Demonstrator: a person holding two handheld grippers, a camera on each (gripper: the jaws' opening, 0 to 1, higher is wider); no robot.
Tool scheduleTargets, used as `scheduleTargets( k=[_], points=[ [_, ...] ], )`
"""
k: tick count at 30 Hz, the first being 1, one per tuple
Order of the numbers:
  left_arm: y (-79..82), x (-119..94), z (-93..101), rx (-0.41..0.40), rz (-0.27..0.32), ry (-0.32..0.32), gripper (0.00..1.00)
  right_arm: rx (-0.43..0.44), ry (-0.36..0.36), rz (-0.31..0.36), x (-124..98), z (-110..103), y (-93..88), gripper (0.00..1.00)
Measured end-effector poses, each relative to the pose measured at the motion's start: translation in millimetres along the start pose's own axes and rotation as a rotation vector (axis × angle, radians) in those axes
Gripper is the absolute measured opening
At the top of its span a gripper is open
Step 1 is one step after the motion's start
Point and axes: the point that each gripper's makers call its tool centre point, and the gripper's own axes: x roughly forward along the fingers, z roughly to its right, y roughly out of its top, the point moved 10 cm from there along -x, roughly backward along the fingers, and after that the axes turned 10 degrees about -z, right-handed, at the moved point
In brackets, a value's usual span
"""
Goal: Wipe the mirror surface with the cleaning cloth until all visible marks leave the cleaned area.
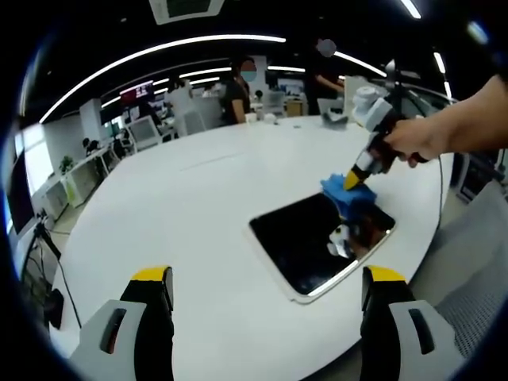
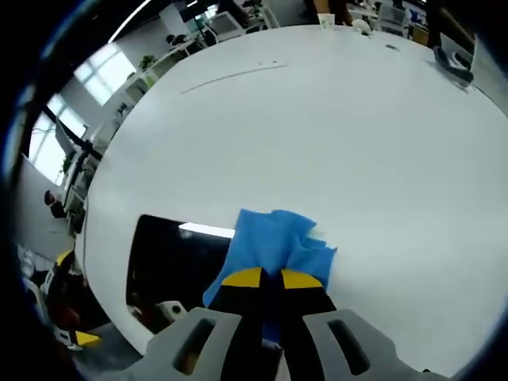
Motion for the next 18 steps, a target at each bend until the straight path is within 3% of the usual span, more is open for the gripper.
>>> scheduleTargets(
  k=[5,13,18],
  points=[
    [0.4,-1.0,0.1,0.001,0.004,0.001,0.99,0.030,0.016,-0.006,-0.5,3.0,0.9,0.01],
    [0.4,-1.5,1.7,0.007,0.003,-0.008,0.99,-0.048,-0.025,0.014,1.3,-0.1,6.3,0.01],
    [0.5,-1.9,1.4,0.006,0.003,-0.005,0.99,-0.053,-0.024,0.014,1.9,1.2,7.0,0.01]
  ],
)
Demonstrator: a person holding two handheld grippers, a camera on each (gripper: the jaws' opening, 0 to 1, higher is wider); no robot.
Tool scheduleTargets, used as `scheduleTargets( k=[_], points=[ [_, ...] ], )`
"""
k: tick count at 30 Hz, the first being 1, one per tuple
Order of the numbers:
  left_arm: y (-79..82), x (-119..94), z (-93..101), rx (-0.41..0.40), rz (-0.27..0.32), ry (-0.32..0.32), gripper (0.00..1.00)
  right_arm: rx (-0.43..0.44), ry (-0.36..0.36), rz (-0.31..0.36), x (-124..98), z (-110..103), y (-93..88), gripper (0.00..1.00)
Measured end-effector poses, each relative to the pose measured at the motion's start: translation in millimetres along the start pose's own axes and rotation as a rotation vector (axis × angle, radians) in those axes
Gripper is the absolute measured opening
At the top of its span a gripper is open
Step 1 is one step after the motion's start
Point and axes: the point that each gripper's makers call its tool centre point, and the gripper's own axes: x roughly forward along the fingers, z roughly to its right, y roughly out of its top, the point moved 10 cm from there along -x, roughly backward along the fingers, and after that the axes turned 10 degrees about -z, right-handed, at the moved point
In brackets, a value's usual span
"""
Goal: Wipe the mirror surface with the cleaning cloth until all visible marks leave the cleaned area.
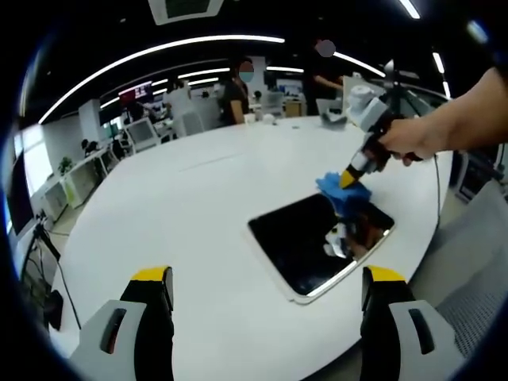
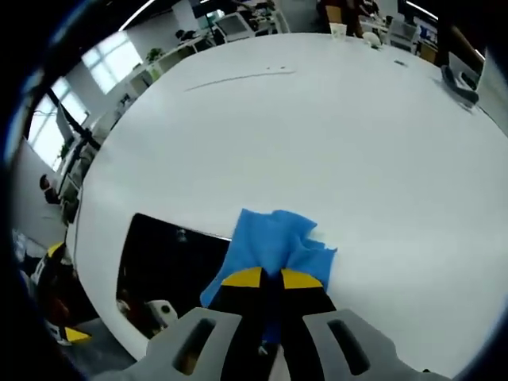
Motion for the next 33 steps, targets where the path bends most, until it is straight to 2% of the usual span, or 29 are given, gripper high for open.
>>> scheduleTargets(
  k=[9,17,25,33],
  points=[
    [-0.1,0,0.3,0.004,-0.005,0.002,0.99,-0.010,-0.004,0.015,2,1,2.7,0.01],
    [-0.8,1,0.3,0.000,-0.012,-0.004,0.99,-0.017,0.007,0.020,-7,1,-1.1,0.01],
    [-1.1,1,0.5,0.003,-0.017,-0.006,0.99,-0.010,0.035,0.055,-34,24,8.1,0.01],
    [-1.8,2,-0.4,0.003,-0.021,-0.002,0.99,-0.021,0.009,0.040,-56,57,-3.8,0.01]
  ],
)
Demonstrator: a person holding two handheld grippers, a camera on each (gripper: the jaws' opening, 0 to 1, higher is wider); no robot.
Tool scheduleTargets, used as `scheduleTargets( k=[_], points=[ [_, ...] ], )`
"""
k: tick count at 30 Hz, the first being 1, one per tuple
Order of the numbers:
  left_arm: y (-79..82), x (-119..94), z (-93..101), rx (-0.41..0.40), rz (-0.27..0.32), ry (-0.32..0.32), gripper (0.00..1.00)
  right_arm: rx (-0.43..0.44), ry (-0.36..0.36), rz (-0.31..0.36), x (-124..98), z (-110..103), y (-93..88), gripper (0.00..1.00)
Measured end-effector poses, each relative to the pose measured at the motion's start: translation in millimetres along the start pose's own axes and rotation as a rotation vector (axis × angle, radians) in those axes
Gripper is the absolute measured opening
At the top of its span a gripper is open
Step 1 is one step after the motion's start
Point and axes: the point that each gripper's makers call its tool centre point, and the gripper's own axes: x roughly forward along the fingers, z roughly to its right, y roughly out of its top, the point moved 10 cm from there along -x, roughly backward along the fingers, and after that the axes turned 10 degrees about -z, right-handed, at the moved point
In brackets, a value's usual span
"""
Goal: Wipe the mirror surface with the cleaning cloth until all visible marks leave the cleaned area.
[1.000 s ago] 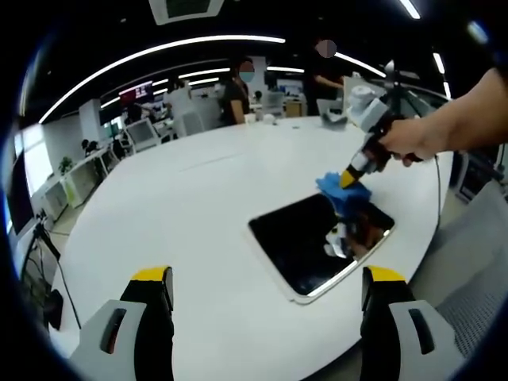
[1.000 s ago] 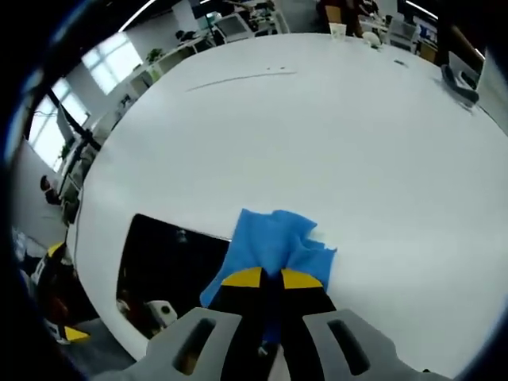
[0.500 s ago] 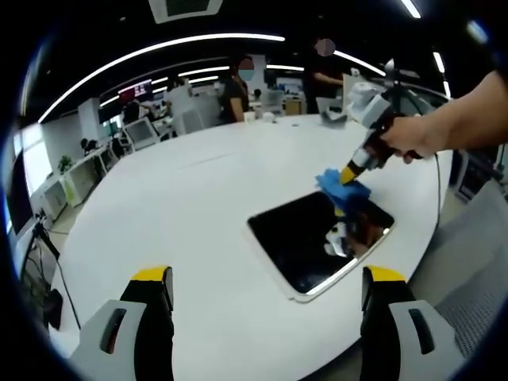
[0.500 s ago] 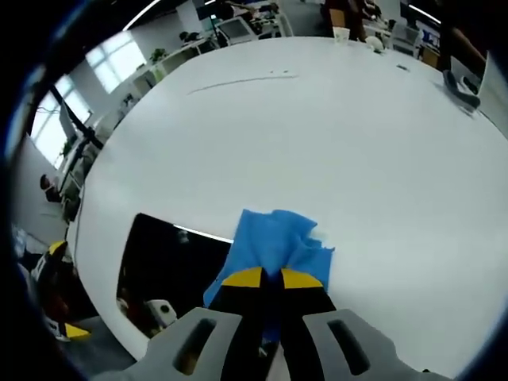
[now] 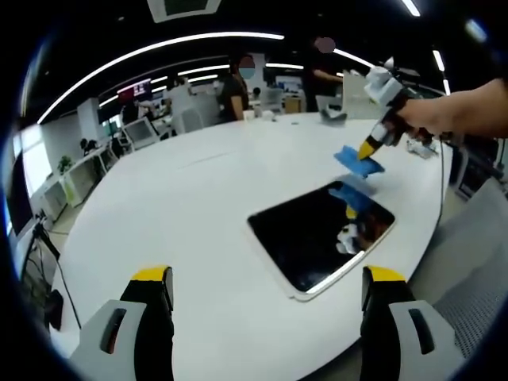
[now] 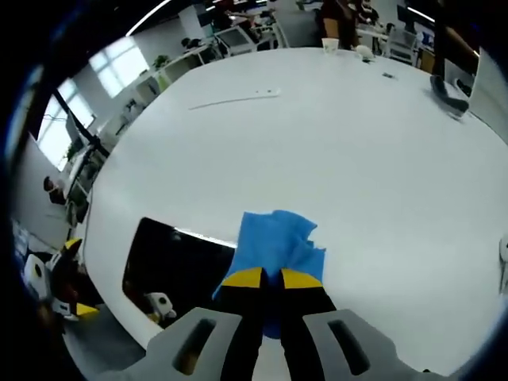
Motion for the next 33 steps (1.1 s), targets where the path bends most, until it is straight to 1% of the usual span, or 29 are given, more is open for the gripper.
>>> scheduleTargets(
  k=[4,5,9,13,17,21,25,28,30,33],
  points=[
    [-0.1,0,-0.3,-0.001,-0.001,0.001,0.99,0.014,-0.021,-0.014,-3,17,-9.9,0.02],
    [0.0,0,-0.2,-0.001,-0.001,0.001,0.99,0.012,-0.034,-0.027,-3,22,-13.7,0.02],
    [-0.1,0,-0.1,-0.001,-0.002,-0.001,0.99,0.023,-0.047,-0.062,1,35,-24.3,0.02],
    [-0.4,1,-0.1,-0.001,-0.004,0.000,0.99,0.051,-0.046,-0.103,11,42,-37.8,0.02],
    [-0.5,0,-0.6,-0.005,-0.003,0.005,0.99,0.064,-0.051,-0.125,20,46,-47.8,0.02],
    [-0.7,0,-0.8,-0.007,-0.004,0.007,0.99,0.072,-0.045,-0.117,26,49,-49.5,0.02],
    [-0.8,1,-0.8,-0.009,-0.005,0.006,0.99,0.064,-0.050,-0.114,26,48,-50.2,0.02],
    [-0.8,0,-0.9,-0.010,-0.004,0.007,0.99,0.076,-0.049,-0.105,27,49,-51.1,0.02],
    [-0.8,0,-1.0,-0.010,-0.004,0.008,0.99,0.046,-0.065,-0.097,27,46,-52.3,0.02],
    [-0.6,0,-1.0,-0.012,-0.002,0.009,0.99,0.051,-0.060,-0.089,27,47,-53.1,0.02]
  ],
)
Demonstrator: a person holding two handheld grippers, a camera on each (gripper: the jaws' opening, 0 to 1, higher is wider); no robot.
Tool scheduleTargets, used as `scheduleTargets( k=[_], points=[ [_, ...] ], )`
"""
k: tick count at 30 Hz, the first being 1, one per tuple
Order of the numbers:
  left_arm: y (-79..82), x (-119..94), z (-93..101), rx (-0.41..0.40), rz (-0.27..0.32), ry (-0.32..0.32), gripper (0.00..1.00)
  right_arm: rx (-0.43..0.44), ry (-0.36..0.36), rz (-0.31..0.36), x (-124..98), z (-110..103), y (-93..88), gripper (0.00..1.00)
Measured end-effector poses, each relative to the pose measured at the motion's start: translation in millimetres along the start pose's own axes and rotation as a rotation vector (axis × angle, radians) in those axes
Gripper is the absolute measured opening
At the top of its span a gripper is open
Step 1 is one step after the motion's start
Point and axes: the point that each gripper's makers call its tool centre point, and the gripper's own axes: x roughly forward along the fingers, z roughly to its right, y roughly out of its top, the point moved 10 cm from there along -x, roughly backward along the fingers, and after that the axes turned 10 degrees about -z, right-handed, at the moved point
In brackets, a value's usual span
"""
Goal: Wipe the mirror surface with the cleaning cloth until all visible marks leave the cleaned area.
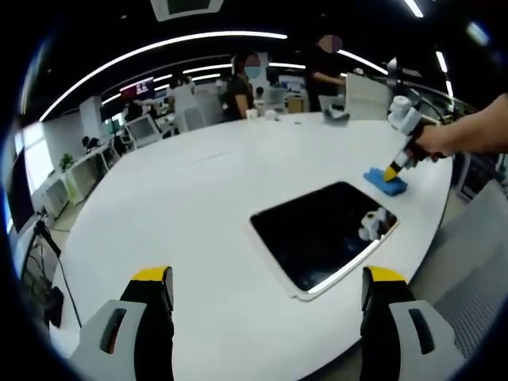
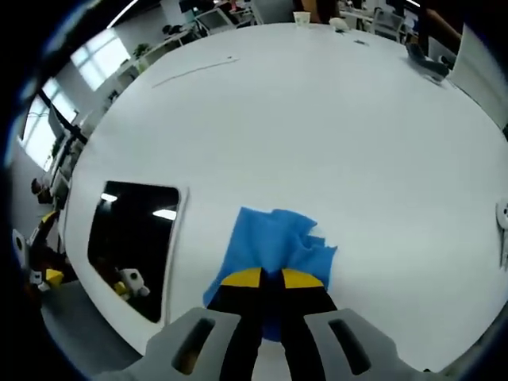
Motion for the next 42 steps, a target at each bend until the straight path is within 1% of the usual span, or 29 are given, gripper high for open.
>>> scheduleTargets(
  k=[2,4,5,6,7,8,10,11,13,14,15,17,19,20,21,22,24,26,27,28,29,30,31,32,34,36,38,40,42],
  points=[
    [0.0,0,0.1,0.000,0.001,0.000,0.99,-0.009,0.006,0.003,0,0,-0.2,0.03],
    [0.1,0,0.1,0.000,0.002,0.001,0.99,-0.028,0.013,0.014,-2,-1,-1.0,0.06],
    [0.1,0,-0.1,-0.001,0.002,0.002,0.99,-0.028,0.026,0.043,-4,-2,-0.3,0.09],
    [0.2,0,-0.2,-0.001,0.003,0.003,0.99,-0.020,0.049,0.078,-7,-4,0.7,0.16],
    [0.2,0,-0.3,-0.003,0.004,0.004,0.99,-0.026,0.055,0.098,-10,-5,1.5,0.21],
    [0.2,0,-0.5,-0.005,0.004,0.005,0.99,-0.047,0.055,0.130,-18,-8,2.0,0.24],
    [0.3,0,-0.6,-0.009,0.005,0.003,0.99,-0.060,0.074,0.184,-30,-12,2.7,0.30],
    [0.3,0,-0.5,-0.013,0.005,-0.002,0.99,-0.079,0.075,0.210,-35,-13,3.0,0.33],
    [0.6,0,-0.3,-0.011,0.005,-0.005,0.99,-0.148,0.077,0.283,-44,-16,4.4,0.43],
    [0.8,0,0.0,-0.008,0.006,-0.006,0.99,-0.176,0.063,0.316,-47,-16,4.2,0.50],
    [1.1,0,0.5,-0.006,0.008,-0.007,0.99,-0.225,0.043,0.368,-52,-18,2.3,0.57],
    [1.3,-1,0.9,0.000,0.010,-0.004,0.99,-0.264,0.043,0.452,-60,-25,-6.5,0.71],
    [1.0,-1,0.8,-0.003,0.010,-0.004,0.99,-0.298,0.059,0.459,-62,-30,-17.7,0.80],
    [1.0,-1,0.8,-0.002,0.010,-0.003,0.99,-0.296,0.051,0.453,-63,-31,-24.7,0.88],
    [1.2,-2,0.8,0.000,0.014,-0.001,0.99,-0.319,0.046,0.468,-63,-32,-34.1,0.93],
    [1.4,-2,0.7,-0.003,0.019,-0.001,0.99,-0.320,0.045,0.466,-62,-32,-41.8,0.98],
    [1.1,-2,0.4,-0.006,0.015,0.002,0.99,-0.342,0.028,0.476,-64,-30,-58.2,1.00],
    [1.0,-2,0.8,0.001,0.012,-0.001,0.99,-0.344,0.025,0.464,-66,-24,-70.8,1.00],
    [1.3,-2,1.1,0.002,0.016,-0.001,0.99,-0.343,0.020,0.470,-69,-22,-75.3,1.00],
    [1.5,-3,1.0,0.001,0.018,0.000,0.99,-0.327,0.026,0.489,-73,-19,-79.9,1.00],
    [1.6,-3,0.6,-0.002,0.018,0.001,0.99,-0.293,0.039,0.501,-76,-19,-83.5,1.00],
    [1.5,-3,0.1,-0.009,0.018,0.000,0.99,-0.247,0.055,0.497,-78,-20,-89.0,1.00],
    [1.4,-3,-0.3,-0.011,0.017,-0.001,0.99,-0.253,0.047,0.490,-78,-21,-92.0,1.00],
    [1.4,-3,-0.3,-0.010,0.019,-0.003,0.99,-0.253,0.046,0.504,-79,-23,-95.9,1.00],
    [1.5,-2,0.2,-0.005,0.019,-0.004,0.99,-0.228,0.046,0.539,-78,-28,-101.1,1.00],
    [1.2,-2,0.9,-0.004,0.015,-0.005,0.99,-0.216,0.046,0.546,-73,-34,-107.3,1.00],
    [1.1,-1,0.6,-0.007,0.013,-0.006,0.99,-0.192,0.061,0.542,-65,-40,-112.4,1.00],
    [0.8,-1,1.1,-0.002,0.008,-0.008,0.99,-0.176,0.080,0.516,-58,-46,-115.9,1.00],
    [0.8,-1,1.4,0.003,0.006,-0.008,0.99,-0.163,0.072,0.516,-60,-42,-112.9,1.00]
  ],
)
